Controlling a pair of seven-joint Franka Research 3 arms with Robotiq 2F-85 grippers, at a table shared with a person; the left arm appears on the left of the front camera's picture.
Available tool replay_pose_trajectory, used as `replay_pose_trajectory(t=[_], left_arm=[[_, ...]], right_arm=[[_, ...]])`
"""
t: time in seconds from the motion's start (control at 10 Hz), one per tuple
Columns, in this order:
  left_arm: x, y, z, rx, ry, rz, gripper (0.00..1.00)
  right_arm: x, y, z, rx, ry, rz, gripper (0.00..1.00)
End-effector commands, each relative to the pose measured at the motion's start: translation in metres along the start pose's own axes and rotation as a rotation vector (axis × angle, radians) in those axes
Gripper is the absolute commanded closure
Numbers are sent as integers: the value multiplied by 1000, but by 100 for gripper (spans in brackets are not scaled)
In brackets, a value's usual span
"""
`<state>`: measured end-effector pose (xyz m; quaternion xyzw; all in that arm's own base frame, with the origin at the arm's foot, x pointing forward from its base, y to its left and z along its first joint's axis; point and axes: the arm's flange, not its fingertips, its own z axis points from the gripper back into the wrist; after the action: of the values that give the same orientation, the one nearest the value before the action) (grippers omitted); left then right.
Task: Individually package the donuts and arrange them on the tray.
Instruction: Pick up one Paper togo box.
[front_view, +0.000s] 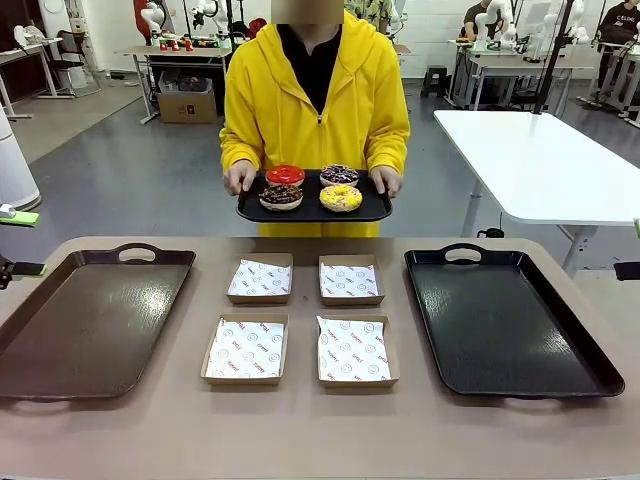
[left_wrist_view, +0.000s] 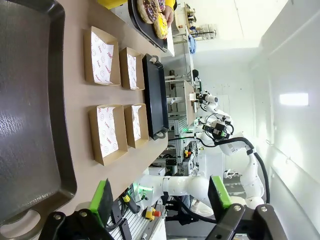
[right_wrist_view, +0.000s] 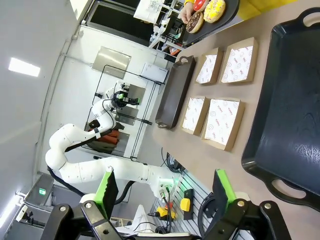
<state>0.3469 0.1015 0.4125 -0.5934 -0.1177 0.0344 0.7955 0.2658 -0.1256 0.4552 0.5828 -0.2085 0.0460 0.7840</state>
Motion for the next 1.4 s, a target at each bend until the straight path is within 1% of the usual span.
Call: replay_pose_trajectory(t=[0.0,0.2,0.3,0.4,0.6,0.8,0.9,1.0,1.1,1.3], left_arm=[[-1,0,-2,-4,1,0,0],[0,0,0,0,0,0,0],[-1,-21,-10,78,37,-3,0],[2,-44,-26,162,44,-29,0],[12,-90,-67,317,104,-57,0],[13,-122,-113,534,185,-101,0],[9,-129,-143,645,221,-123,0],[6,-126,-170,740,255,-127,0],[2,-118,-196,820,269,-135,0],[-10,-97,-245,939,293,-167,0]], right_arm=[[3,-1,0,25,-11,18,0],[3,-1,0,25,-11,18,0],[3,-1,0,25,-11,18,0],[3,-1,0,25,-11,18,0],[3,-1,0,25,-11,18,0],[3,-1,0,25,-11,18,0],[3,-1,0,25,-11,18,0],[3,-1,0,25,-11,18,0],[3,-1,0,25,-11,18,0],[3,-1,0,25,-11,18,0]])
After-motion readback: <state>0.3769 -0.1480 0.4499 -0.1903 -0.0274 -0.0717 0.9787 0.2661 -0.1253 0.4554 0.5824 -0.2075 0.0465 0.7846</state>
